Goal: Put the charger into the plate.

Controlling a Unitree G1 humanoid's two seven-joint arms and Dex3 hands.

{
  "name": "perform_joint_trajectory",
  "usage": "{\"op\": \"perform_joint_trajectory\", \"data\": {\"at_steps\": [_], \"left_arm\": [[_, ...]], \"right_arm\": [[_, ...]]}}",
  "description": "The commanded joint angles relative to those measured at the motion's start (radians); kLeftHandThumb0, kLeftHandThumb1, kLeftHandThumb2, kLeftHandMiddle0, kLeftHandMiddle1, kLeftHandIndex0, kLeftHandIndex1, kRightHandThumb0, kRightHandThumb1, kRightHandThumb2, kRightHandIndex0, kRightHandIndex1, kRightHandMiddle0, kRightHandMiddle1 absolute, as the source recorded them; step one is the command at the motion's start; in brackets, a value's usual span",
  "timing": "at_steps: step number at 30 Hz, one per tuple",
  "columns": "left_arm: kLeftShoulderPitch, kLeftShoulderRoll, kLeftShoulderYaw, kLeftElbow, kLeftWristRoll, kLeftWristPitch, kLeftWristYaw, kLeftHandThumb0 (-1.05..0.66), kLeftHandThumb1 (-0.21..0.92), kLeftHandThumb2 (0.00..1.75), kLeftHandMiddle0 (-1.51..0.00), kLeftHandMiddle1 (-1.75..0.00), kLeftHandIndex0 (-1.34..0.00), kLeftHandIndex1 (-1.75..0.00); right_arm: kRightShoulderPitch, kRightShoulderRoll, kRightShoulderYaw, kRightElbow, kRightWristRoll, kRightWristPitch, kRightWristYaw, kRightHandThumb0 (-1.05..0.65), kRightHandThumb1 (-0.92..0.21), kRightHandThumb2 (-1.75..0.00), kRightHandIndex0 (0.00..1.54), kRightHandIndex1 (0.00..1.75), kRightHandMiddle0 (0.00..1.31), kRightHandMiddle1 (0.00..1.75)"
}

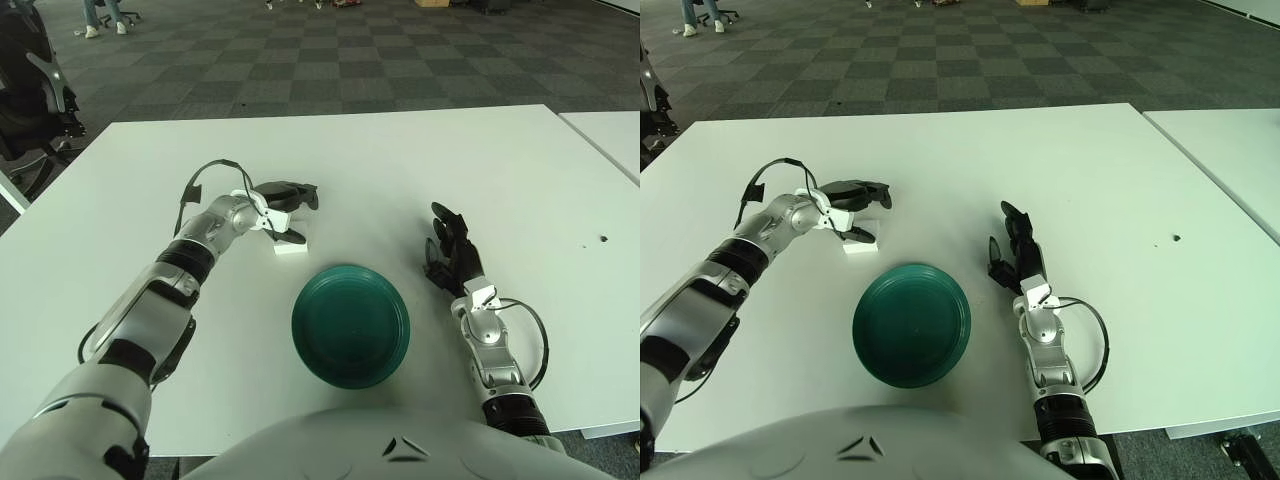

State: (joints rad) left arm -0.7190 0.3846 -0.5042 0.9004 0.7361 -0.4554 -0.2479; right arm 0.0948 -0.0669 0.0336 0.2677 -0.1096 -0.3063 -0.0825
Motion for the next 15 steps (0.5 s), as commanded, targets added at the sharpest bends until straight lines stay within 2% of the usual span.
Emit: {"op": "perform_joint_trajectory", "data": {"at_steps": [1,15], "left_arm": [[-0.055,-0.004,-0.039,0.080,0.044,0.025,0.043,-1.05,0.92,0.52,-0.04,0.00,0.00,-1.04],[-0.078,-0.006,-0.086,0.188,0.060,0.031,0.102,-1.05,0.92,0.45,-0.02,-0.01,0.00,-1.01]], "right_arm": [[0.129,0.042,0.038,0.214,-0.019,0.170,0.004,-0.67,-0.92,-0.78,0.21,0.02,0.00,0.51],[0.136,0.036,0.045,0.214,-0.028,0.153,0.003,-0.69,-0.92,-0.83,0.22,0.01,0.00,0.50]]}}
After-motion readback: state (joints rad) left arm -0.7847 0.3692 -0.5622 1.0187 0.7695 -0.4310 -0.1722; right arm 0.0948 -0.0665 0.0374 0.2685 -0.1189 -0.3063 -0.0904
